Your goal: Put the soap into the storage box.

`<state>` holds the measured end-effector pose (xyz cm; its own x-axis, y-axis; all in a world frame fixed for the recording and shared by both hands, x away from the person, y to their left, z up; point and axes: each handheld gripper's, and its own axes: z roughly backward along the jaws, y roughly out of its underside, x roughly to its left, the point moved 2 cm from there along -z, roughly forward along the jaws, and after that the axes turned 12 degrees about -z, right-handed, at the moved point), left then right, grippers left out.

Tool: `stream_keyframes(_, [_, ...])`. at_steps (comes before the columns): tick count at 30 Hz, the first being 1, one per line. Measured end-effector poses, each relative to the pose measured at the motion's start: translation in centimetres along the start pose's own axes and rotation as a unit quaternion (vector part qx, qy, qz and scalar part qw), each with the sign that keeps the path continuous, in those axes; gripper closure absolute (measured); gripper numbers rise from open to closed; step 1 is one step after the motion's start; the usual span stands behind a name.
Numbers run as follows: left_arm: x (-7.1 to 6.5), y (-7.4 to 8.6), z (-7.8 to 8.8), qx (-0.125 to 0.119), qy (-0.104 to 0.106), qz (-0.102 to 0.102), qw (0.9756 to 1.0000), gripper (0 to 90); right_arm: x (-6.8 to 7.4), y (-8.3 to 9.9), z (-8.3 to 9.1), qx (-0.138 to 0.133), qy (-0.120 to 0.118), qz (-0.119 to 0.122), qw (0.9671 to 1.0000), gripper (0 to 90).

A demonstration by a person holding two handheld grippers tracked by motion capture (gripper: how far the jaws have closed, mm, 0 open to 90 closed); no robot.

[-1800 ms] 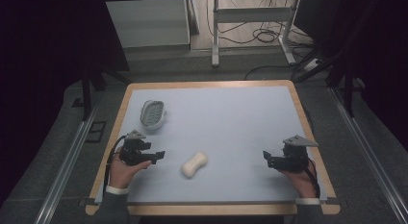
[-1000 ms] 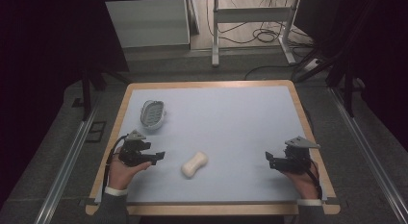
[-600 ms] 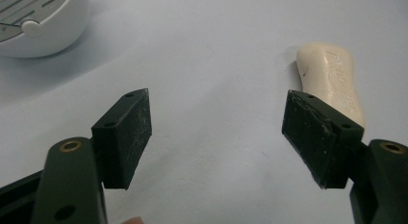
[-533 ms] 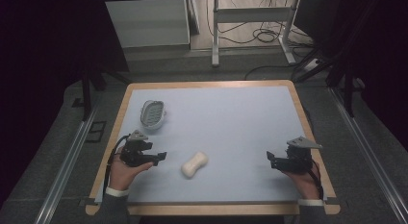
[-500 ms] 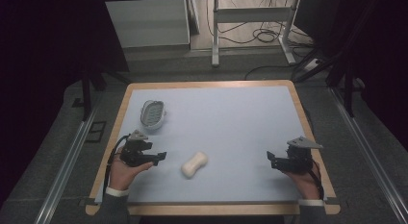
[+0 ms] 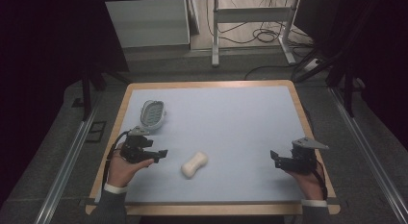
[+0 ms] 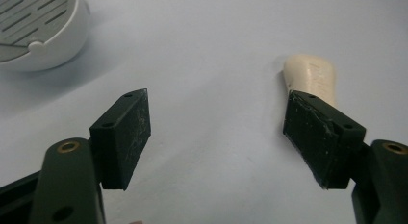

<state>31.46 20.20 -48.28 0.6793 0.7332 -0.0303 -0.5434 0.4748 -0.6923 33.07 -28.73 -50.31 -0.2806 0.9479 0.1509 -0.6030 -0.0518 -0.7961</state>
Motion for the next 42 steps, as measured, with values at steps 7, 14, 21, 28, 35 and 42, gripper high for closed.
stream_keyframes(7, [-0.5, -0.8, -0.2, 0.013, 0.003, -0.014, 0.9998, 25.1, 0.1, 0.1, -0.1, 0.006, 0.0, 0.001, 1.0, 8.1])
stream_keyframes(14, [-1.3, -1.9, -0.4, 0.027, 0.007, -0.03, 0.9991, 24.6, 0.1, 0.1, 0.0, 0.006, 0.0, 0.001, 1.0, 8.1])
stream_keyframes(21, [-2.1, -2.5, -1.4, 0.038, 0.02, -0.039, 0.9983, 24.5, 0.1, 0.0, 0.2, 0.003, 0.001, 0.0, 1.0, 8.1])
stream_keyframes(28, [-2.6, -3.0, -2.1, 0.048, 0.023, -0.045, 0.9975, 25.2, 0.0, 0.1, 0.2, 0.004, 0.003, 0.001, 1.0, 8.1])
stream_keyframes(35, [-3.4, -3.5, -2.7, 0.055, 0.028, -0.056, 0.9965, 25.2, 0.2, 0.1, 0.2, 0.003, 0.001, 0.002, 1.0, 8.1])
stream_keyframes(42, [-3.9, -4.1, -3.3, 0.061, 0.031, -0.062, 0.9958, 25.1, 0.2, 0.1, 0.2, 0.003, -0.001, 0.001, 1.0, 8.1])
